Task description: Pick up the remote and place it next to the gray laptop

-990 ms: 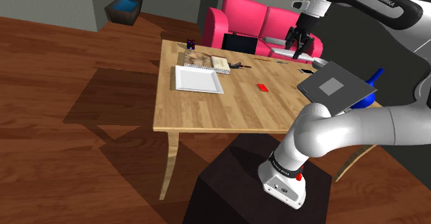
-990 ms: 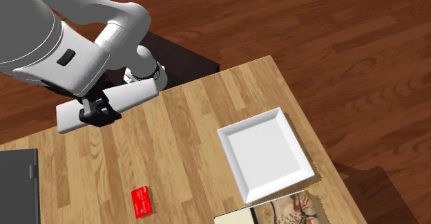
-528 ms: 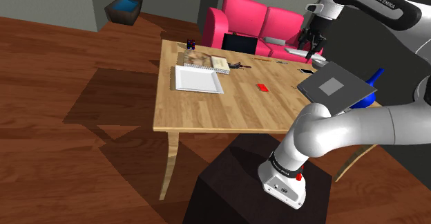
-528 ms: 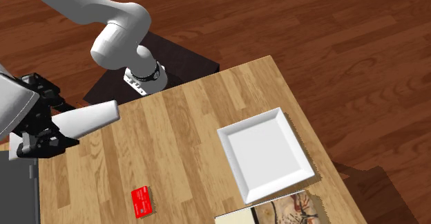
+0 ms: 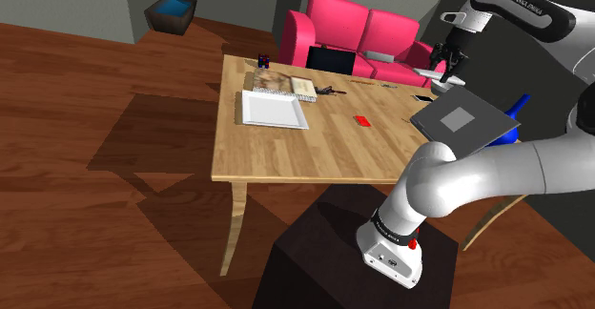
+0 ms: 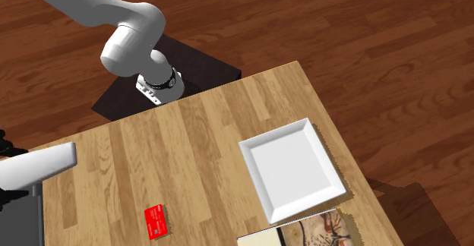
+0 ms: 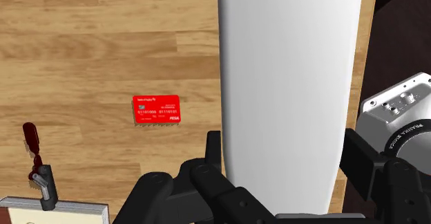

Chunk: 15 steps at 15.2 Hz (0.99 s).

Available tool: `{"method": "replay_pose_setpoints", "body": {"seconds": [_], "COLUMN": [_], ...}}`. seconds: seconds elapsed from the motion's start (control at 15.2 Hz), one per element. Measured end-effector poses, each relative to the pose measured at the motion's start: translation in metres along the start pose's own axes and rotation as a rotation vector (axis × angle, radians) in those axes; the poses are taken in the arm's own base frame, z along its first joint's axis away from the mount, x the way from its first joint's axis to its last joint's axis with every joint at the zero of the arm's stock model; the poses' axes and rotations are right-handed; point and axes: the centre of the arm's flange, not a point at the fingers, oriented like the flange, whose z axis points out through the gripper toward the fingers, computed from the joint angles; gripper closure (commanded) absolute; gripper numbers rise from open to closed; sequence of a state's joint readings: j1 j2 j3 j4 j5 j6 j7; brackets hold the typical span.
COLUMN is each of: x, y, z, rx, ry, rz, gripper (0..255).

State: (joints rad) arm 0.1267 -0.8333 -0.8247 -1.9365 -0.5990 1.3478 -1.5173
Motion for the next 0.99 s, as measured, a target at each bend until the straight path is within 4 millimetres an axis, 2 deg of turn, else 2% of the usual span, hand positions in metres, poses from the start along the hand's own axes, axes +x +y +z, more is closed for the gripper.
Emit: {"method": "replay_pose_setpoints", "body": {"seconds": [0.2, 0.33, 0.4, 0.99], "x": [-0.039, -0.065, -0.071, -0.076], "y": [0.011, 0.018, 0.022, 0.024], "z": [-0.004, 0.001, 0.003, 0.044], "rx": [0.000, 0.001, 0.001, 0.001], "ry": [0.000, 0.000, 0.000, -0.002], "rz": [0.000, 0.000, 0.000, 0.000], "gripper": [255, 255, 255, 255]}}
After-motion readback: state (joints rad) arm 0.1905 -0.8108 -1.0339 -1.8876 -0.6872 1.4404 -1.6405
